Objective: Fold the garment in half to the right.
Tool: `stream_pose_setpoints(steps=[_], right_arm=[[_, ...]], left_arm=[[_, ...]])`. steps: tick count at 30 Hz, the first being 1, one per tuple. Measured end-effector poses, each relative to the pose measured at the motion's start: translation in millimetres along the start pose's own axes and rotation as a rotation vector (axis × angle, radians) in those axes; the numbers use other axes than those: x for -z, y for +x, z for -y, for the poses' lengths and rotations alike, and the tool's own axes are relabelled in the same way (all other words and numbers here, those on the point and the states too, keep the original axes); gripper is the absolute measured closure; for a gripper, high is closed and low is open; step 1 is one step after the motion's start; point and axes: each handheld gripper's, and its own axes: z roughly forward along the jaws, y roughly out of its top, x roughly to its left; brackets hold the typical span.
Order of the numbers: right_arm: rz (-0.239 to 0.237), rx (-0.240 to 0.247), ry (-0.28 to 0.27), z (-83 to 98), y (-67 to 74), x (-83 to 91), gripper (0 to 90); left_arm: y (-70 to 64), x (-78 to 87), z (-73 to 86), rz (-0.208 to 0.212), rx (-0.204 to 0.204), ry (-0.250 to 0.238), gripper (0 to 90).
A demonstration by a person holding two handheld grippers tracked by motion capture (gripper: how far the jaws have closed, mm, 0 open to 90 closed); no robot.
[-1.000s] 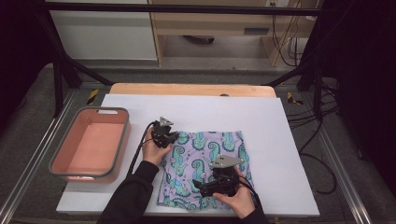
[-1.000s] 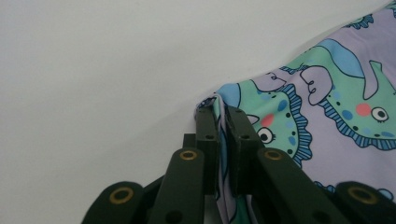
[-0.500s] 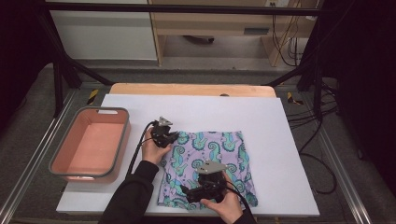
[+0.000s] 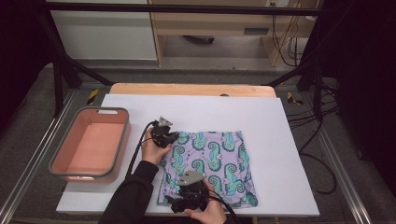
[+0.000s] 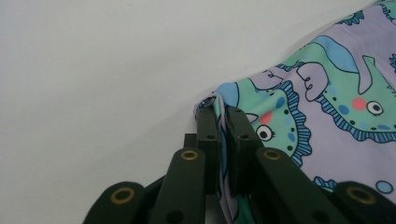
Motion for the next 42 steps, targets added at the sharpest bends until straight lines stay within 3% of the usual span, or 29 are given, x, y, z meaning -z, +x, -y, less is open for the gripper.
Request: stream_pose_setpoints(steps=[8,16,20,27,29,33,42], right_arm=[[-0.027,0.053,0.024,1.6,13.7,-9.4,30.8],[-0.047,0.080,0.032,2.4,21.6,-12.8,31.2],[-0.002,0.128,0.033,3.9,24.6,-13.0,37.9],[0.030,0.138,0.037,4.6,26.8,-10.8,53.4],[0.044,0.146,0.043,4.3,25.5,-9.1,65.2],[0.068,0.153,0.055,3.8,21.9,-7.2,80.9],[0.076,0.126,0.055,2.8,20.5,-6.2,85.3]], left_arm=[[1.1,0.0,0.1,0.007,0.010,-0.001,84.7],[2.9,0.0,0.3,0.019,0.023,-0.002,84.7],[3.1,0.0,0.2,0.019,0.023,-0.001,84.8],[3.8,-0.1,0.1,0.023,0.034,-0.002,84.8],[4.4,-0.1,0.3,0.028,0.045,-0.003,84.9],[5.6,0.1,0.5,0.035,0.061,-0.005,85.0],[9.9,0.6,0.5,0.056,0.137,-0.005,85.8]])
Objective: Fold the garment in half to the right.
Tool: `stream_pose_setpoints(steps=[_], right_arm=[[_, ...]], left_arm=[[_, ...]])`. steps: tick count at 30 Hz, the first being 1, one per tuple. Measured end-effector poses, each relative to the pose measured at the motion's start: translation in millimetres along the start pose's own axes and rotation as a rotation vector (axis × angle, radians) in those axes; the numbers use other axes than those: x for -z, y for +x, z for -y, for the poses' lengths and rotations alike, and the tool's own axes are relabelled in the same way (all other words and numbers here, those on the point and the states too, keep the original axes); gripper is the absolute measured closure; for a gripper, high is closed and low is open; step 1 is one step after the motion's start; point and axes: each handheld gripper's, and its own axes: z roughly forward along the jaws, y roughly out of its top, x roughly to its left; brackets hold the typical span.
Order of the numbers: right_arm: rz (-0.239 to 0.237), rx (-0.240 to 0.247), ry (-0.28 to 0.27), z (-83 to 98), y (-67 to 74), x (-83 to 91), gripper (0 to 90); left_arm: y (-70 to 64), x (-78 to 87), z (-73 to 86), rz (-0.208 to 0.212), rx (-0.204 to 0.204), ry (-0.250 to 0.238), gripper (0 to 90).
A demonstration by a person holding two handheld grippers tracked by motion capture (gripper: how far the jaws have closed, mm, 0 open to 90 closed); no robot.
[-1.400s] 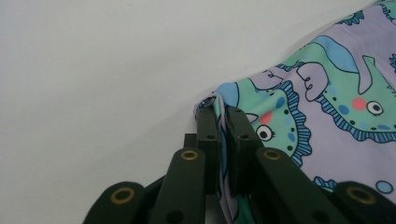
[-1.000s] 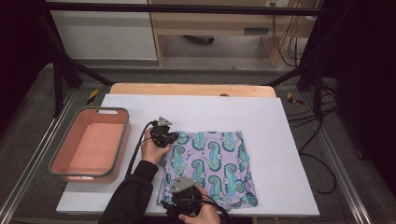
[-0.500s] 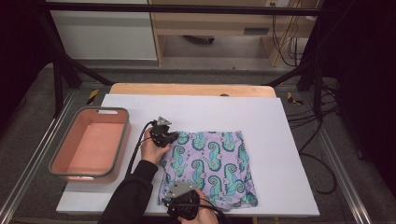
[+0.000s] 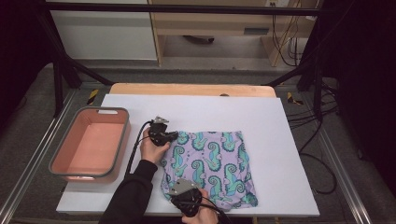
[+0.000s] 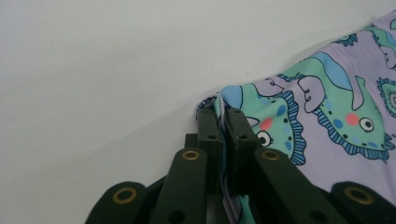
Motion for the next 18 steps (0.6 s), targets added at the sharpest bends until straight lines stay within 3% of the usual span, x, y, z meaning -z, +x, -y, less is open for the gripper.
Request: stream_pose_setpoints(steps=[14,18], right_arm=[[-0.087,-0.074,-0.044,-5.3,-12.7,14.4,85.7],[-0.101,-0.071,-0.057,-7.8,-14.0,20.1,85.7]], left_arm=[[-2.8,15.9,-5.7,0.002,0.038,-0.045,85.9],[-4.4,20.1,-8.2,-0.001,0.040,-0.048,85.9]])
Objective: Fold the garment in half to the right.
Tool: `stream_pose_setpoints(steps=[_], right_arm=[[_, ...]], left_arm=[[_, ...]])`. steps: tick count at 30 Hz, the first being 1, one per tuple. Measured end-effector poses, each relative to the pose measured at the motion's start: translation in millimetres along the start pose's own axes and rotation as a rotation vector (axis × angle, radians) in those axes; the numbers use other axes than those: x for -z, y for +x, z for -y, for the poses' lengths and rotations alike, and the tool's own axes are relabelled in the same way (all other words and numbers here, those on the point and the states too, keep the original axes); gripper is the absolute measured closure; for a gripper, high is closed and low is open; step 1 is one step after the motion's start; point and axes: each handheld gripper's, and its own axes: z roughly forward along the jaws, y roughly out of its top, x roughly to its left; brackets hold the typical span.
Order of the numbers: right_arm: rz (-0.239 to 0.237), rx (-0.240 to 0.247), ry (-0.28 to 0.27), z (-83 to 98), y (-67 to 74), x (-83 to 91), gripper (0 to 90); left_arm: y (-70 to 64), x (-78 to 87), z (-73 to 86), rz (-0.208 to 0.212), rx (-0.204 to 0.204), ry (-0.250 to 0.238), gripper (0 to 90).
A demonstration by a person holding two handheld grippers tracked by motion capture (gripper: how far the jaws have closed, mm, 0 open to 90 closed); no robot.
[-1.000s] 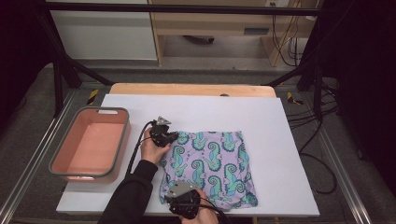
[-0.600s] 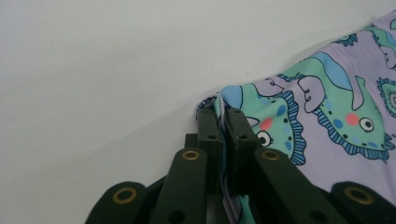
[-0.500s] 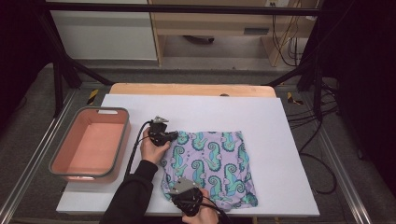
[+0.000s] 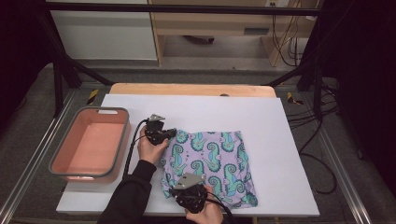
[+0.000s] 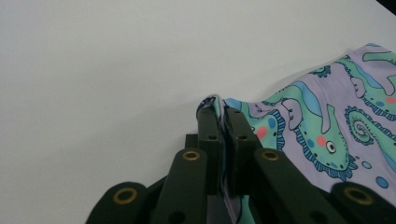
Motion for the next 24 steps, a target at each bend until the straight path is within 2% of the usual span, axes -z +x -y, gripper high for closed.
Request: stream_pose_setpoints(steps=[9,24], right_arm=[[-0.015,-0.016,-0.033,-3.2,-3.0,11.2,85.7],[-0.019,-0.054,-0.099,-3.4,-12.0,35.4,85.7]], left_arm=[[-5.7,10.1,-9.9,0.000,0.027,0.003,86.1],[-25.7,15.9,-31.6,-0.032,-0.015,0.031,86.1]])
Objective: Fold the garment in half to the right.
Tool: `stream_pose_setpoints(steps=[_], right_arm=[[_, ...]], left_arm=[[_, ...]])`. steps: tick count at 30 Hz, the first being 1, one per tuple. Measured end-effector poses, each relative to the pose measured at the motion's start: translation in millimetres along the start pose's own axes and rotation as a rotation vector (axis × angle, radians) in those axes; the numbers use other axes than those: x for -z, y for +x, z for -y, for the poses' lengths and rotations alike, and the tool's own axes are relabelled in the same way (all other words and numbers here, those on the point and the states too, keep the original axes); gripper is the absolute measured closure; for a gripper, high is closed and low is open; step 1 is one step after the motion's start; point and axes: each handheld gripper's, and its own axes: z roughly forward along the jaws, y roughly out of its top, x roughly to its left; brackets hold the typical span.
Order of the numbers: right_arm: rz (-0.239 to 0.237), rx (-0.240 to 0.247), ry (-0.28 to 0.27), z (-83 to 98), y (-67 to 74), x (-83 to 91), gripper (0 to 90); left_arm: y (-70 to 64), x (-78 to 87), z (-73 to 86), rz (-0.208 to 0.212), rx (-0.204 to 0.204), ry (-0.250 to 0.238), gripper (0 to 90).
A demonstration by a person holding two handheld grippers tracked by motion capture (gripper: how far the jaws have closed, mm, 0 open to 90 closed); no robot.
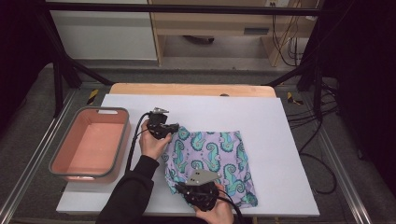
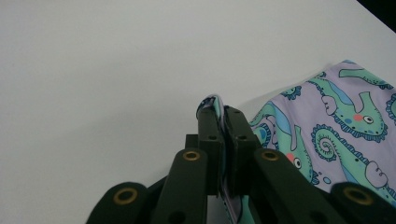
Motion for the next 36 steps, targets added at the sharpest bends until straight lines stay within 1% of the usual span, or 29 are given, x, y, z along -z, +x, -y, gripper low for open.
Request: stream_pose_setpoints(steps=[2,9,17,22,29,36], right_arm=[[0.004,-0.001,-0.011,-0.1,-1.7,4.3,85.7],[0.009,-0.028,-0.041,1.9,-8.9,17.3,85.7],[0.027,-0.044,-0.085,6.7,-17.6,34.6,85.7],[0.042,-0.055,-0.099,10.3,-22.8,45.1,85.7],[0.062,-0.076,-0.112,18.1,-29.4,55.7,85.7],[0.089,-0.098,-0.121,26.9,-35.0,63.8,85.6]], left_arm=[[-2.9,-0.3,-2.3,-0.003,-0.006,0.002,86.1],[-13.9,-1.4,-12.5,-0.009,-0.016,0.020,86.2],[-28.1,-3.9,-21.5,-0.015,-0.047,0.022,86.3],[-38.1,-5.9,-27.1,-0.010,-0.059,0.018,86.4],[-53.8,-14.0,-34.6,-0.014,-0.082,0.030,86.4],[-71.5,-25.9,-42.4,-0.009,-0.102,0.048,86.4]])
